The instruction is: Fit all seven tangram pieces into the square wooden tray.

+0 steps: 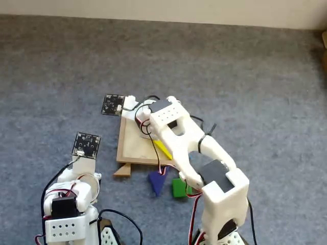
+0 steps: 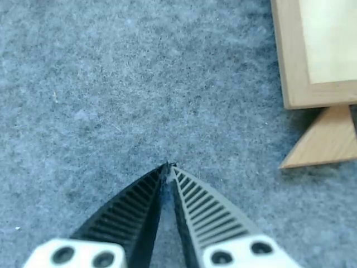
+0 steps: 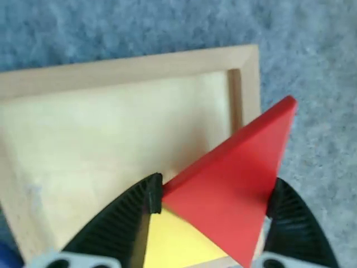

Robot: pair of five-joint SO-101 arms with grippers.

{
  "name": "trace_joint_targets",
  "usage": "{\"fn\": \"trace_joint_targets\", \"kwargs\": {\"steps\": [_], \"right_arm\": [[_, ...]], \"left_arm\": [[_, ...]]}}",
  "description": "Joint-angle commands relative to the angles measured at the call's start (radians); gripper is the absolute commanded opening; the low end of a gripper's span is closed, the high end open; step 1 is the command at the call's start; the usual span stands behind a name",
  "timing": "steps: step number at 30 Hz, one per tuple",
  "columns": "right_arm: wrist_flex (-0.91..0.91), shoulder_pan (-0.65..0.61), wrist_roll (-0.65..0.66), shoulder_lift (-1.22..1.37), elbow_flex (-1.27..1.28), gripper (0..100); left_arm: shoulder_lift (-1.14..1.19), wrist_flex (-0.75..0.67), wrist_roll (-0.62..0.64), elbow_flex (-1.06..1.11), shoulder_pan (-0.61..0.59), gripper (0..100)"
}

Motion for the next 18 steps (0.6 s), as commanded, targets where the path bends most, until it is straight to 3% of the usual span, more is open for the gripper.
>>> {"fn": "trace_joint_targets", "kwargs": {"steps": [1, 6, 15, 18], "right_arm": [[0.068, -0.028, 0.002, -0.027, -0.030, 28.6], [0.159, -0.031, -0.064, -0.025, -0.125, 28.6], [0.374, -0.027, -0.069, -0.025, -0.358, 28.3], [0.426, -0.025, -0.071, -0.024, -0.417, 19.8]], "left_arm": [[-0.030, 0.008, 0.009, 0.021, -0.007, 1], [-0.030, 0.008, 0.009, 0.021, -0.007, 1], [-0.030, 0.008, 0.009, 0.021, -0.007, 1], [-0.030, 0.008, 0.009, 0.021, -0.007, 1]]}}
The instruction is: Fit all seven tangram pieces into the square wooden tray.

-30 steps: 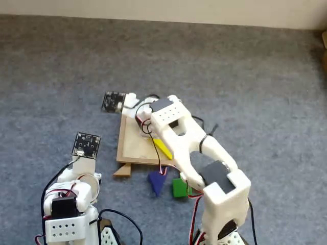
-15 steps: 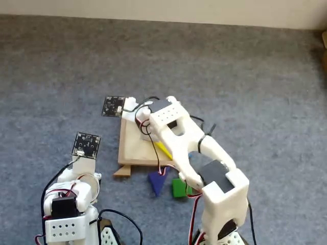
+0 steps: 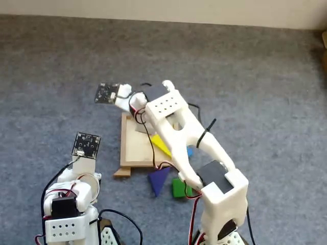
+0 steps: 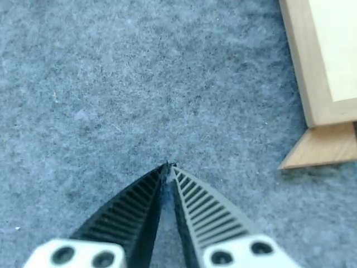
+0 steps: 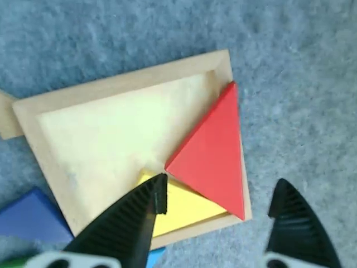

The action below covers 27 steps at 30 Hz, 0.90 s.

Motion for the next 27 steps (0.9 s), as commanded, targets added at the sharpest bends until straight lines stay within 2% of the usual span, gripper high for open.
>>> {"fn": "trace_joint_targets", "kwargs": {"steps": [1, 4, 9, 19, 27], "right_arm": [[0.061, -0.007, -0.014, -0.024, -0.113, 15.0], [0.065, -0.005, -0.087, -0.024, -0.124, 0.2], [0.054, 0.053, -0.255, -0.018, -0.124, 0.6], [-0.180, 0.142, -0.628, -0.016, -0.024, 0.5], [-0.503, 0.140, -0.669, -0.016, 0.275, 0.5]], "left_arm": [[-0.030, 0.008, 0.009, 0.021, -0.007, 1], [-0.030, 0.008, 0.009, 0.021, -0.007, 1], [-0.030, 0.008, 0.009, 0.021, -0.007, 1], [-0.030, 0.008, 0.009, 0.021, -0.007, 1], [-0.030, 0.008, 0.009, 0.021, -0.007, 1]]}}
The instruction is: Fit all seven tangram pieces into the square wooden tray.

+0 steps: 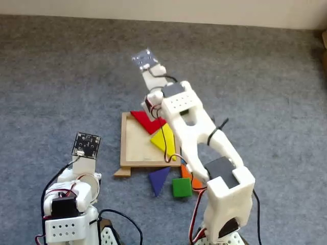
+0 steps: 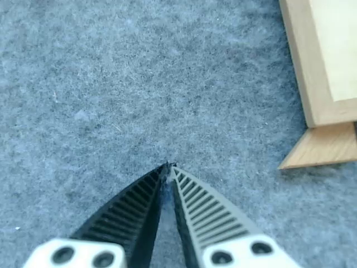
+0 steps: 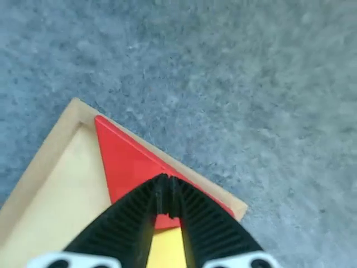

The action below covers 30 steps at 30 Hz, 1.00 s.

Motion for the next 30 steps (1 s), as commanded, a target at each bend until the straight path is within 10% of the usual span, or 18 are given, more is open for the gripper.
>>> {"fn": "trace_joint_targets", "kwargs": {"steps": [1, 30], "right_arm": [[-0.128, 0.012, -0.011, -0.018, 0.093, 0.5], [-0.015, -0.031, -0.008, -0.024, 0.174, 0.5]], "left_arm": [[-0.030, 0.008, 0.009, 0.021, -0.007, 1], [-0.030, 0.008, 0.009, 0.021, -0.007, 1]]}}
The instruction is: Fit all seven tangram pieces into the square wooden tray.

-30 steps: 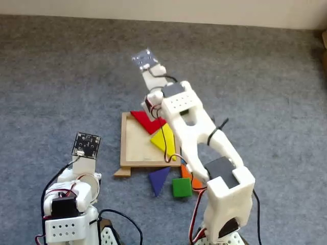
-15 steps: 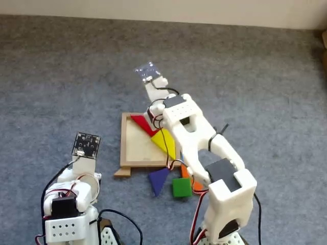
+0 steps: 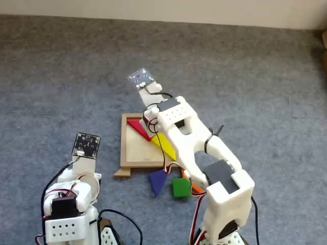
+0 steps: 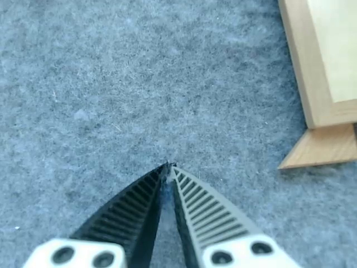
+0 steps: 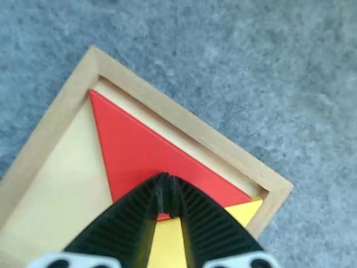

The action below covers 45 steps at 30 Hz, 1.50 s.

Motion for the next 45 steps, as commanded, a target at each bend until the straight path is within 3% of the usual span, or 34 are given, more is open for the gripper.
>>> {"fn": "trace_joint_targets", "kwargs": {"steps": [1, 7, 13, 29, 31, 35, 39, 45], "right_arm": [[0.021, 0.042, -0.003, -0.015, 0.010, 0.5], [0.022, 0.111, -0.003, -0.030, 0.007, 0.5], [0.027, 0.108, -0.005, -0.237, 0.025, 0.5], [0.231, 0.130, -0.014, -0.802, 0.401, 0.7], [0.226, 0.140, -0.061, -0.840, 0.458, 0.9], [0.228, 0.189, -0.206, -0.863, 0.539, 10.8], [0.220, 0.197, -0.224, -0.863, 0.618, 24.5], [0.088, 0.157, -0.224, -0.862, 0.714, 25.6]], "left_arm": [[-0.030, 0.006, 0.009, 0.021, -0.007, 1], [-0.030, 0.006, 0.009, 0.021, -0.007, 1], [-0.030, 0.006, 0.009, 0.021, -0.007, 1], [-0.030, 0.006, 0.009, 0.021, -0.007, 1], [-0.030, 0.006, 0.009, 0.021, -0.007, 1], [-0.030, 0.006, 0.009, 0.021, -0.007, 1], [-0.030, 0.006, 0.009, 0.021, -0.007, 1], [-0.030, 0.006, 0.009, 0.021, -0.007, 1]]}}
